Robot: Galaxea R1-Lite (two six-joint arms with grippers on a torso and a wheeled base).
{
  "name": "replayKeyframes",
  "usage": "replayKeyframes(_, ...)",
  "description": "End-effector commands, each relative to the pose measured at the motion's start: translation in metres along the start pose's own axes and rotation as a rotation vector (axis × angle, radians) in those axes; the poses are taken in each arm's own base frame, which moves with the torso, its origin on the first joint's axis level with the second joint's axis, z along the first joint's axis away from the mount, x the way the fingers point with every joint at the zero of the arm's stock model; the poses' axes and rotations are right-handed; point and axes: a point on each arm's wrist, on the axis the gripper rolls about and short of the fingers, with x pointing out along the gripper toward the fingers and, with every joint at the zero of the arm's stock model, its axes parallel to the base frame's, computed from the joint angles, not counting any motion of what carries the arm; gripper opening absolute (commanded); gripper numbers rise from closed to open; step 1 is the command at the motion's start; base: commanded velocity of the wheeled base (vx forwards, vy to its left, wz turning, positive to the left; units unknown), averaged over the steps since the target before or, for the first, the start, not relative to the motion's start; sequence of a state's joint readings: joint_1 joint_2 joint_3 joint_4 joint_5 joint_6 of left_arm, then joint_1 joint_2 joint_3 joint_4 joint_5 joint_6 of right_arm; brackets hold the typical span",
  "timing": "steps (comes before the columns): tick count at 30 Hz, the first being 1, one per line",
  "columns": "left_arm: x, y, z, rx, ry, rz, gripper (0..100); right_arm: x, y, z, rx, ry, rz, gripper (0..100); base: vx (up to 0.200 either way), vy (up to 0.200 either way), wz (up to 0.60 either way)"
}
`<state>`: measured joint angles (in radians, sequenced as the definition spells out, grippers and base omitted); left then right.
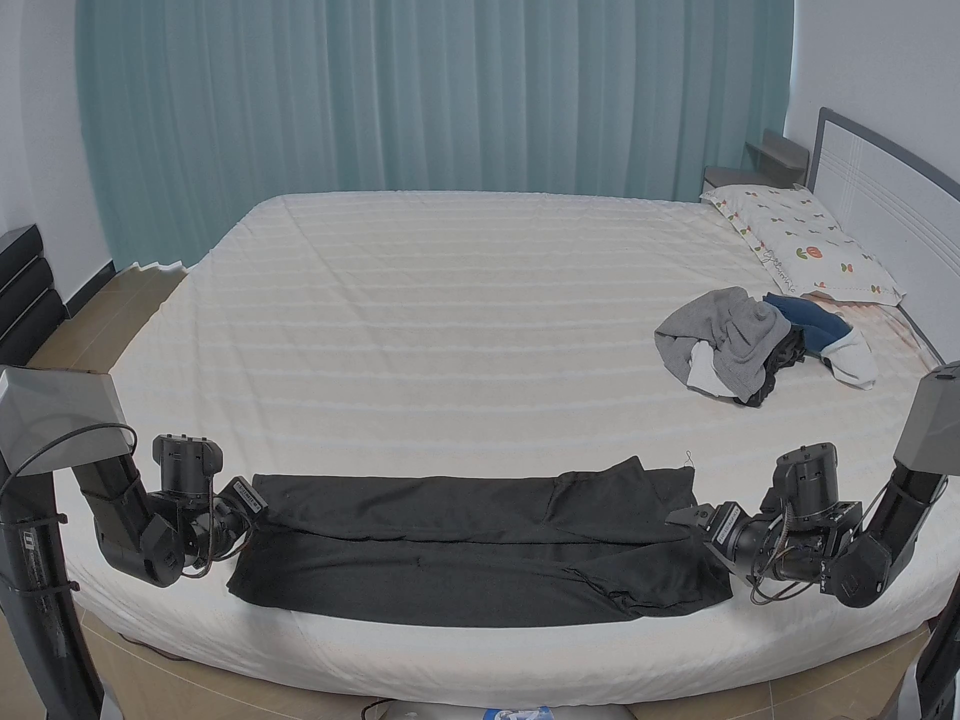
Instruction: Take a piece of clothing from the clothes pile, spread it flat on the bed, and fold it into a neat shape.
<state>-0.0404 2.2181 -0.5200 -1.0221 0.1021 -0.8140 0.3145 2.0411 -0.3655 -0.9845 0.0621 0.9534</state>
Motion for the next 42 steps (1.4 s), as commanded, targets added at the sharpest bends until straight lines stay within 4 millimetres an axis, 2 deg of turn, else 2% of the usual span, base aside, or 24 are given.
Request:
replayKeyframes(1,-0.003,-0.006,0.007,-0.01,-0.047,-0.026,0,0.02,0.014,-0.003,0.022,0.027,0.01,100,0.0,0.0,0.0)
replayKeyframes(5,-0.002,-0.007,0.007,-0.033,-0.061,-0.044,0,0.032,0.027,-0.006,0.073,0.029,-0.005,100,0.0,0.0,0.0)
replayKeyframes(10,-0.003,-0.01,0.01,-0.042,-0.083,-0.068,0,0.053,0.025,-0.007,0.074,0.0,-0.07,100,0.0,0.0,0.0)
replayKeyframes(19,-0.003,-0.01,0.01,-0.044,-0.085,-0.068,0,0.061,0.02,-0.009,0.074,-0.006,-0.099,100,0.0,0.0,0.0)
replayKeyframes(23,-0.003,-0.01,0.01,-0.044,-0.085,-0.068,0,0.077,0.018,-0.004,0.077,-0.062,-0.128,100,0.0,0.0,0.0)
replayKeyframes(27,-0.004,-0.01,0.01,-0.044,-0.085,-0.068,0,0.084,0.018,-0.004,0.073,-0.079,-0.137,100,0.0,0.0,0.0)
replayKeyframes(35,-0.004,-0.009,0.009,-0.044,-0.083,-0.066,0,0.093,0.016,0.01,0.051,-0.112,-0.136,100,0.0,0.0,0.0)
replayKeyframes(36,-0.004,-0.01,0.01,-0.044,-0.085,-0.068,0,0.095,0.015,0.01,0.049,-0.111,-0.139,0,0.0,0.0,0.0)
replayKeyframes(42,-0.004,-0.009,0.009,-0.042,-0.083,-0.066,0,0.084,0.025,0.012,0.037,-0.134,-0.12,0,0.0,0.0,0.0)
